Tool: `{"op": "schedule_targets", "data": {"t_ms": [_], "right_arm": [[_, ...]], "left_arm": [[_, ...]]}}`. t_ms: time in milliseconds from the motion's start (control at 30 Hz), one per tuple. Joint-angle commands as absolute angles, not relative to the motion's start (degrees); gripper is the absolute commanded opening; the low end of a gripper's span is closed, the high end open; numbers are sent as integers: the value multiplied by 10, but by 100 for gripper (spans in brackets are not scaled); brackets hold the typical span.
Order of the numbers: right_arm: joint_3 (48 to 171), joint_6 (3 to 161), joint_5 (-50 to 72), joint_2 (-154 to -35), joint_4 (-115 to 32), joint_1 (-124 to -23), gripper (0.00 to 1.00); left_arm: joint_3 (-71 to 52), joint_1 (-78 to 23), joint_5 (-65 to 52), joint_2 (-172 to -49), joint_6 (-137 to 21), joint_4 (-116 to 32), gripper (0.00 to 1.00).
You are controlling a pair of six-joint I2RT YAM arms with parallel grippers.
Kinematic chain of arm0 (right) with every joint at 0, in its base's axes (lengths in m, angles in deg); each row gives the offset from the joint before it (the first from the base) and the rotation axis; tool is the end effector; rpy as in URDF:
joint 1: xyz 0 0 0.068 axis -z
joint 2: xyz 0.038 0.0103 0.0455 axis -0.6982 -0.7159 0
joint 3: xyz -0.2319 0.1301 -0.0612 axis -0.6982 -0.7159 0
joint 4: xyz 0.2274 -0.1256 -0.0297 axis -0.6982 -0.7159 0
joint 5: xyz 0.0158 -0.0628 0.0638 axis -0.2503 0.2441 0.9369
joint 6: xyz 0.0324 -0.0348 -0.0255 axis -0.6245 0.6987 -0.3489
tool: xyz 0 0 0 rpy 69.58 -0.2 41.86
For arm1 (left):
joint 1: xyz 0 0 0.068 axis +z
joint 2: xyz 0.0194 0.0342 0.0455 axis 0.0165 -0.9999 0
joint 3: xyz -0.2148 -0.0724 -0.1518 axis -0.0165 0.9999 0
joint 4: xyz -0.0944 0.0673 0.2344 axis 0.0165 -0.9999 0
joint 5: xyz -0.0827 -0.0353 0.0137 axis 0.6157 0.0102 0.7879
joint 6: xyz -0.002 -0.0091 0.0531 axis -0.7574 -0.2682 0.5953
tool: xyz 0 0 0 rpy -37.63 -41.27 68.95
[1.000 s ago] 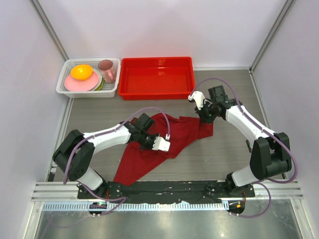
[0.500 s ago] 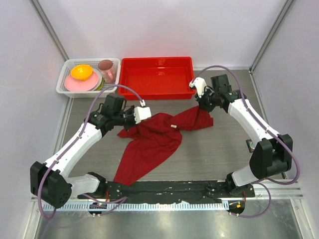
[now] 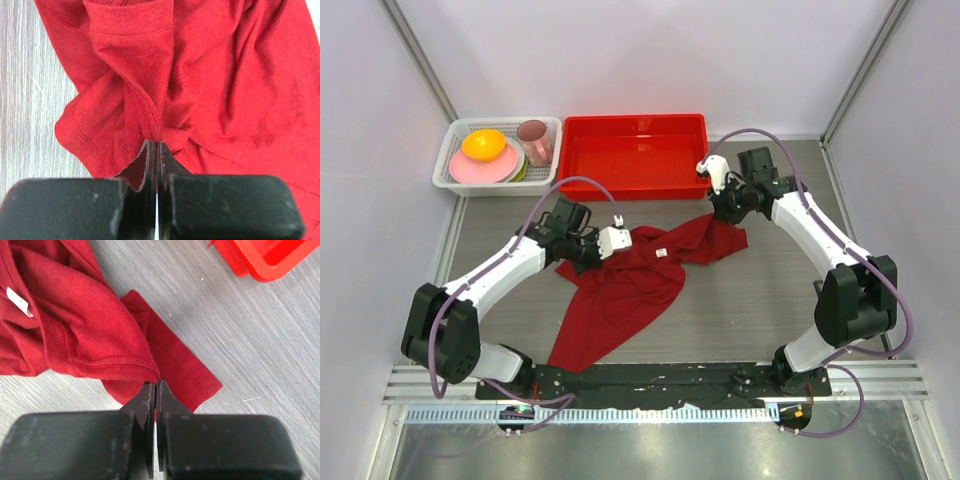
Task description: Pin the brooch onto the clothing
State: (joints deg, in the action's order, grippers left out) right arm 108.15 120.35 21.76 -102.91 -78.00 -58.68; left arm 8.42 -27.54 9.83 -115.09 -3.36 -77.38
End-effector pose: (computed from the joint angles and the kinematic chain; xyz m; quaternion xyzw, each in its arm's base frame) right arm 0.3226 0.0943 0.2855 -0.4112 0.8408 0.0996 0.3377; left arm 0.2401 -0.1368 0.2307 0.5826 0.7414 -0.1667 0.2883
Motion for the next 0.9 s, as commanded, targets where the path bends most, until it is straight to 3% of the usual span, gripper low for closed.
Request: {"op": "schedule_targets", "data": {"t_ms": [0,133,267,600,733,867], "right_arm": [[1069,1195,221,-1000,-779,-585,1],[1059,1188,219,-990,-779,-585,1],[1054,1187,217,-982,-779,-584,1],[1047,1192,211,-973,-781,-585,1],[1046,1193,212,-974,-781,-585,1],[1059,1201,204,-977,-778,-585,1]], "left_arm": [[76,-274,114,-1157,-3,-779,5],[76,-274,102,-1165,-3,-772,35],[69,-274,89,-1184,8,-763,43],[47,-258,85,-1193,43,-788,27],[28,-246,87,-1195,56,-810,8],[-3,-221,87,-1188,40,-810,0]]}}
